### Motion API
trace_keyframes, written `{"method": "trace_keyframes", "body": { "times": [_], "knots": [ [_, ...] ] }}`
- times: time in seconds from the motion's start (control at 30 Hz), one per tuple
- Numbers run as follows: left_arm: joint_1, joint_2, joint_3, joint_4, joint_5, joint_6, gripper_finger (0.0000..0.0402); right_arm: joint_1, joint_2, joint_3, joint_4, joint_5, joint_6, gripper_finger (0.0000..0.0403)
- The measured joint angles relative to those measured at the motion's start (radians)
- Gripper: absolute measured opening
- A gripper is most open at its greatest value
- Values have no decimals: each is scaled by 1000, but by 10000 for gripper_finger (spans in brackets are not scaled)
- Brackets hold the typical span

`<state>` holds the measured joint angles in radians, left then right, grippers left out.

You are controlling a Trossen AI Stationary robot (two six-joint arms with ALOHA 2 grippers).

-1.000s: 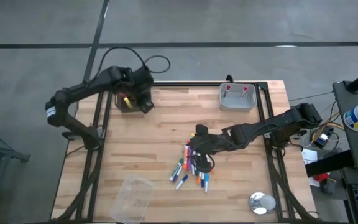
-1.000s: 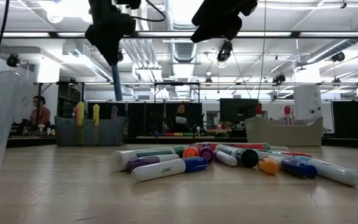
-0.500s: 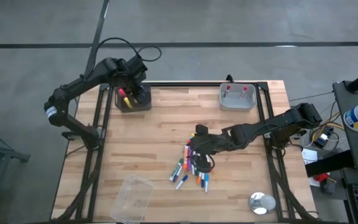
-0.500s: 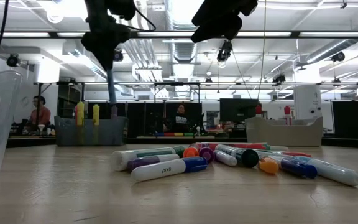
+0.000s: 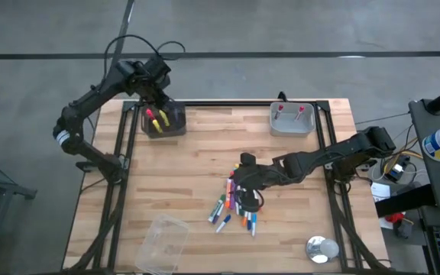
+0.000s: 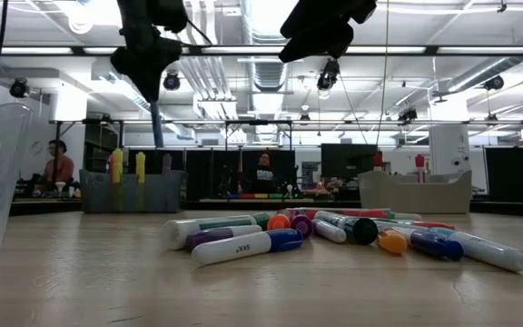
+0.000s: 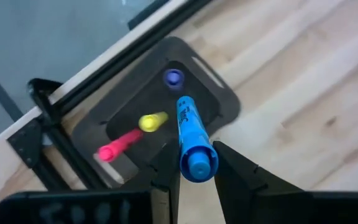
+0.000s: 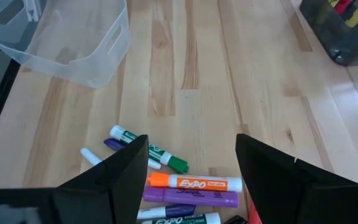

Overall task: Pick & Place Markers
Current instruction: Put the blue highlighter pen into the black bin

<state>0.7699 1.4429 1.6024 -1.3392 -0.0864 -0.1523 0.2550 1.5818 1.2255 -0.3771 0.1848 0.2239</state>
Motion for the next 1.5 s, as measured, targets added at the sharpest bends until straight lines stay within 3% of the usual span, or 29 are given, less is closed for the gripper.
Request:
{"method": "trace_keyframes", "body": {
  "times": [0.43,0.97,1.5],
  "knots": [
    [181,89,54,0,28,-30,78,0,0,-1,0,0,-18,240],
    [212,262,193,-70,51,-33,78,0,0,-3,0,0,-18,240],
    [231,320,172,-42,61,-136,78,0,0,-27,0,0,-14,236]
  ]
}}
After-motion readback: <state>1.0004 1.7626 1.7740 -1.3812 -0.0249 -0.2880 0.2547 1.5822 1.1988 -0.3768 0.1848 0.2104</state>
